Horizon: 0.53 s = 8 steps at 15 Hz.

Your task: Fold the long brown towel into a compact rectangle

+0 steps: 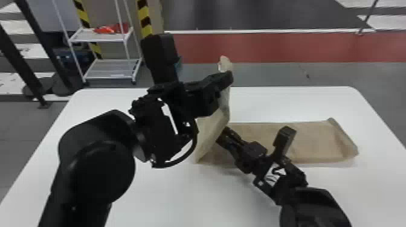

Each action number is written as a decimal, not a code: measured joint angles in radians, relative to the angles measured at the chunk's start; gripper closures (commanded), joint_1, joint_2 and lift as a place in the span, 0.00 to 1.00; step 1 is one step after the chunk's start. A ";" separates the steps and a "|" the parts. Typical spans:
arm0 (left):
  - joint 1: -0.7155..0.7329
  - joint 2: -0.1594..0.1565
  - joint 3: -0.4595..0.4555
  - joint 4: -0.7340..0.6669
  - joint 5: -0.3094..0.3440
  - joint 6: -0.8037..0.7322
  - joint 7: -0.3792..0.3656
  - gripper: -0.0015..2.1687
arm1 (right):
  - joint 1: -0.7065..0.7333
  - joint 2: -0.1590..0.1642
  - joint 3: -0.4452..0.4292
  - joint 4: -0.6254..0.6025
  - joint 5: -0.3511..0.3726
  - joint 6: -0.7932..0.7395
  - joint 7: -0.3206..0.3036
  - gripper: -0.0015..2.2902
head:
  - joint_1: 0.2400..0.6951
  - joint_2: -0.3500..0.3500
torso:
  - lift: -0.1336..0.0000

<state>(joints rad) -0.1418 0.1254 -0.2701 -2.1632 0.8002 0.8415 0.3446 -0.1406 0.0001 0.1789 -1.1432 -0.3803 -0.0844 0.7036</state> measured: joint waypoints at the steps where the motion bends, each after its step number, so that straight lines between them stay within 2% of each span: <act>1: -0.002 -0.005 -0.023 0.018 -0.059 -0.006 0.004 0.53 | 0.070 0.000 -0.063 -0.093 0.005 -0.012 -0.014 0.00 | 1.00 0.48 | 0.08; 2: -0.004 -0.008 -0.039 0.037 -0.091 -0.022 0.005 0.53 | 0.128 -0.004 -0.111 -0.178 0.007 -0.016 -0.045 0.01 | 1.00 0.40 | 0.08; 4: -0.010 -0.014 -0.079 0.094 -0.137 -0.098 0.008 0.53 | 0.264 -0.055 -0.200 -0.382 0.018 -0.018 -0.160 0.02 | 0.98 0.31 | 0.08; 6: -0.025 -0.031 -0.125 0.161 -0.180 -0.163 0.014 0.53 | 0.371 -0.094 -0.310 -0.532 0.022 -0.039 -0.216 0.02 | 0.96 0.20 | 0.08; 7: -0.036 -0.044 -0.154 0.199 -0.202 -0.188 0.024 0.53 | 0.413 -0.099 -0.379 -0.584 0.023 -0.056 -0.232 0.02 | 0.93 0.08 | 0.08; 8: -0.043 -0.058 -0.184 0.229 -0.221 -0.205 0.030 0.53 | 0.445 -0.101 -0.444 -0.616 0.023 -0.070 -0.242 0.02 | 0.93 0.02 | 0.08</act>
<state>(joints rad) -0.1843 0.0677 -0.4543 -1.9340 0.5791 0.6369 0.3750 0.3041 -0.1005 -0.2655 -1.7594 -0.3576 -0.1547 0.4613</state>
